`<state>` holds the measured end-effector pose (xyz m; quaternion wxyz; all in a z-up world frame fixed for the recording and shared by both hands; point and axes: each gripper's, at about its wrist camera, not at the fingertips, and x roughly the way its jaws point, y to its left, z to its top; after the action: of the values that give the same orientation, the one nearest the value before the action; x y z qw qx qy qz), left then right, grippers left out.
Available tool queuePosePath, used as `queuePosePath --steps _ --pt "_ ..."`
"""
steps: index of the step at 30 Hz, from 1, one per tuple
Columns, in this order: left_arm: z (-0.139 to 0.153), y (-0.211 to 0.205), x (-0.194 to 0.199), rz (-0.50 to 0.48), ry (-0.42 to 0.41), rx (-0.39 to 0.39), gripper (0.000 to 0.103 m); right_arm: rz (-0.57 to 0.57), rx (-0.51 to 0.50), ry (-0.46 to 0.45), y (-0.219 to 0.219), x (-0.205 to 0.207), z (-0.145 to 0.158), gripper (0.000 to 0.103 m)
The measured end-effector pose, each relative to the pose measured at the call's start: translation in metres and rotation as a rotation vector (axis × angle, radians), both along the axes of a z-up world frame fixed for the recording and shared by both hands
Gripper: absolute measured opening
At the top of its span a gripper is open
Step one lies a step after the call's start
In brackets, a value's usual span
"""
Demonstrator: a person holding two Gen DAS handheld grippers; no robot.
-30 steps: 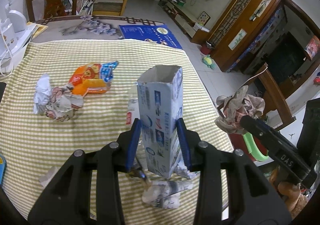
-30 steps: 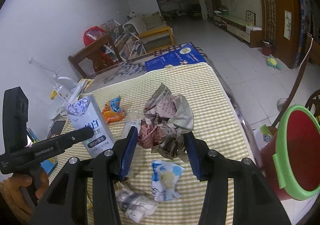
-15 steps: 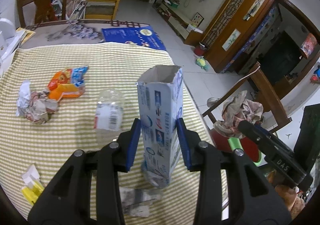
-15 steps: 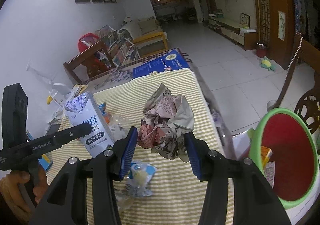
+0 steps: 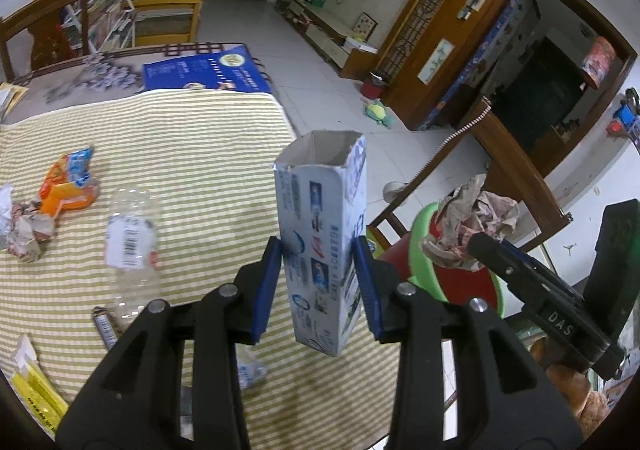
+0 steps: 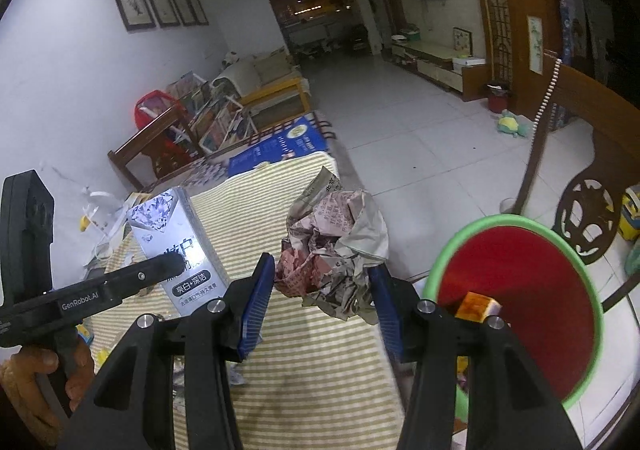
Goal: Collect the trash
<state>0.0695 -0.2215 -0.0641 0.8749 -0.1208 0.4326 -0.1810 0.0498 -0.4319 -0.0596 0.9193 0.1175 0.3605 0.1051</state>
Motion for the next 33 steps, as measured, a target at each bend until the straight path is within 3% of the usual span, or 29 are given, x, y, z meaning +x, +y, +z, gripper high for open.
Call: queuePosePath --steps 21,33 --pt "0.008 -0.160 0.018 -0.290 -0.029 -0.012 0.036 -0.280 0.022 0.030 -0.148 -0.043 -0.016 0.047" --pt "0.005 -0.213 0.019 -0.396 -0.041 0.014 0.036 -0.359 0.030 0.054 -0.184 -0.062 -0.022 0.047"
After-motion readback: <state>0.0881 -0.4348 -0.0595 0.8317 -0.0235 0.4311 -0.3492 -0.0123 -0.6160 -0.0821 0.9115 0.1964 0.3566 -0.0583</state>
